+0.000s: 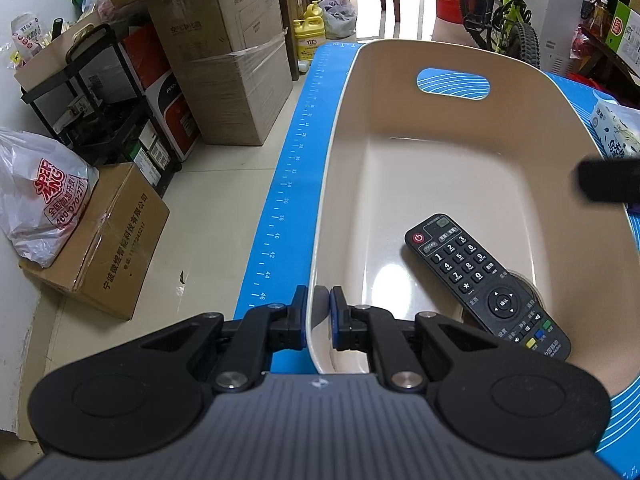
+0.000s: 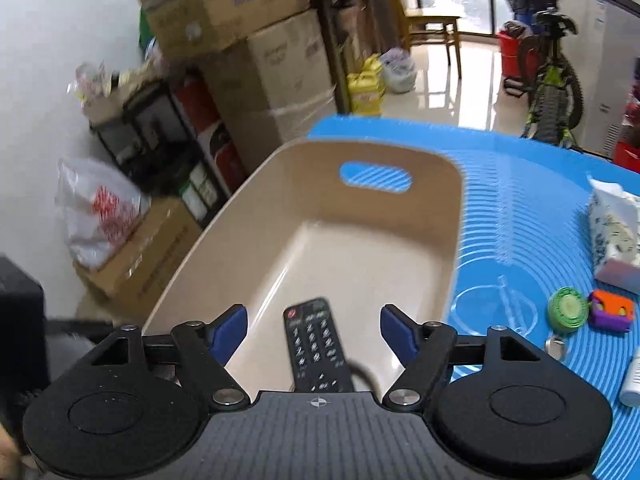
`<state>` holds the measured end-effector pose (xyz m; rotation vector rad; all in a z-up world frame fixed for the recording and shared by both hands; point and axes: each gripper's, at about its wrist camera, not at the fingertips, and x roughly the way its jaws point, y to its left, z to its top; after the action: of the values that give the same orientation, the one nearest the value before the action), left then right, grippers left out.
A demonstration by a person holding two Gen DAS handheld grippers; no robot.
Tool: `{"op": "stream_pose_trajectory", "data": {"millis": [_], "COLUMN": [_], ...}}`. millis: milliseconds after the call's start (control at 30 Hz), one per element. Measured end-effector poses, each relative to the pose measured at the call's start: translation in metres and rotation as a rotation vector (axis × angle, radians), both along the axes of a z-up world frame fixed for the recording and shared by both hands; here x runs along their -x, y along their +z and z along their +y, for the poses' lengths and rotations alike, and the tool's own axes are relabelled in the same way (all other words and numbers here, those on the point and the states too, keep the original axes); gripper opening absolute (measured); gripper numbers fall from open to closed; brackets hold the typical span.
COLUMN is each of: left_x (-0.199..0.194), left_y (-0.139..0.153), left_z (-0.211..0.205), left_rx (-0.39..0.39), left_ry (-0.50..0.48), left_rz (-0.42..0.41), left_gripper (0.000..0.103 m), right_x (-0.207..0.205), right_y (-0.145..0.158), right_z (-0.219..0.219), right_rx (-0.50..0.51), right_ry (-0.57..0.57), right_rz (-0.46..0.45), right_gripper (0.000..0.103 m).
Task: Organize rigid objects
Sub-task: 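Lift the remote with the right tool and drop it into the basket, then grasp the AA battery on the mat with the right tool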
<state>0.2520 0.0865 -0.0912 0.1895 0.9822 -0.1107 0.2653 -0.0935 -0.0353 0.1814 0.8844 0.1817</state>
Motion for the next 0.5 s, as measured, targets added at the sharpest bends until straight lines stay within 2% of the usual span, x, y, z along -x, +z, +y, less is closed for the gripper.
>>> {"op": "stream_pose_trajectory", "data": {"millis": [133,233,367,500], "left_x": [0.000,0.001,0.001,0.001], "left_y": [0.000,-0.001,-0.001,-0.001], "left_z": [0.001,0.001,0.001,0.000], "left_rx": [0.002,0.002,0.004,0.003], "left_ry": [-0.001,0.000,0.000,0.004], "left_rz": [-0.001,-0.002,0.000,0.001], "left_gripper": [0.012,0.012,0.012,0.012], "right_x": [0.012,0.028,0.046,0.056], "right_y": [0.013,0.015,0.003,-0.016], "right_z": [-0.029,-0.059,-0.095,-0.119], "right_rx": [-0.003,-0.001,0.018,0.048], "right_ry": [-0.074,-0.152,-0.259,-0.312], "right_rz": [-0.043,-0.065,-0.042,0.018], "right_gripper": [0.091,0.093,0.093,0.093]}}
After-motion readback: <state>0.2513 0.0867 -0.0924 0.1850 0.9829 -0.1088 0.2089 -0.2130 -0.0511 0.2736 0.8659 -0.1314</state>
